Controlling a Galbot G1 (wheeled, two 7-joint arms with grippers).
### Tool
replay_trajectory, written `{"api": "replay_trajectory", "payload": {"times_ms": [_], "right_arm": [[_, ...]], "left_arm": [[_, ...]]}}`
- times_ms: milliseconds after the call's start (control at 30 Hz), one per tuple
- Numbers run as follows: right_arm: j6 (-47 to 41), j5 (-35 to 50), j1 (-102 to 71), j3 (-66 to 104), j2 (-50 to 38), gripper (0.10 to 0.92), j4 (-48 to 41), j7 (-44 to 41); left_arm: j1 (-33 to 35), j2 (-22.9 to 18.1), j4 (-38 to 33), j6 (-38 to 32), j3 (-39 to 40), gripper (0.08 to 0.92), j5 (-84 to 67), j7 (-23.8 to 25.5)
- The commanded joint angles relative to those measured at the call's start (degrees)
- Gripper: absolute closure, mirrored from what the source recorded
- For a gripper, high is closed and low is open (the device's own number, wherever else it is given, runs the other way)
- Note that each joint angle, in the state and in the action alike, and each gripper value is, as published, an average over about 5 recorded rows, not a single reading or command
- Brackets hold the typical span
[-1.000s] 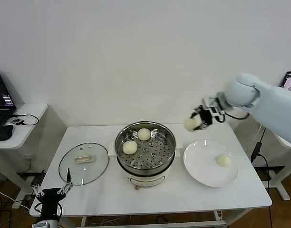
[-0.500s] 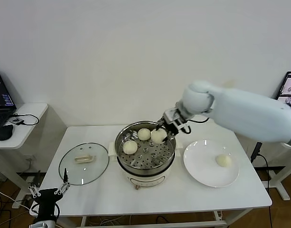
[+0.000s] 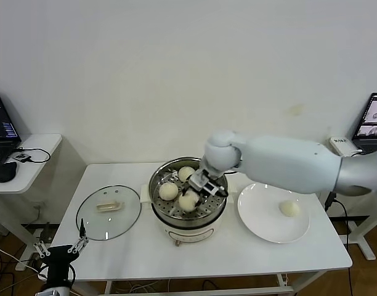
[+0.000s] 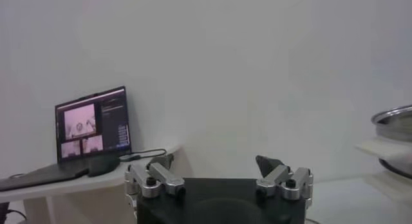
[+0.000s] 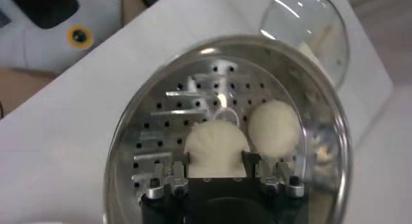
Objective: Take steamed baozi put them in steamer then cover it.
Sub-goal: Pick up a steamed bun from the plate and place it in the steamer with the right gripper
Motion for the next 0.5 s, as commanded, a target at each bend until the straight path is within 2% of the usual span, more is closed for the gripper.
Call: {"api": "replay_trajectory", "payload": {"times_ms": [33,300,400,500], "right_arm": [[4.8,-3.71,-0.74,-1.31,3.11,0.482,-0.77,-0.2],[6.06,-5.36,0.11,-1.55,1.05,0.479,-0.47,-0.54],[6.25,-5.06,0.13,-1.15,-0.13,0.44,0.07,0.49],[6.13,-4.67,1.2,-0.6,-1.78,0.361,0.74,0.84]], "left_arm": [[-0.2,-0.08,0.2,0.02,0.09,0.177,-0.07,-0.02],[-0.45,0.02,0.39,0.01,0.35,0.177,-0.16,-0.02],[-0.63,0.06,0.38,0.07,0.5,0.177,-0.16,0.03],[-0.74,0.18,0.41,0.09,0.62,0.177,-0.2,0.05]]}}
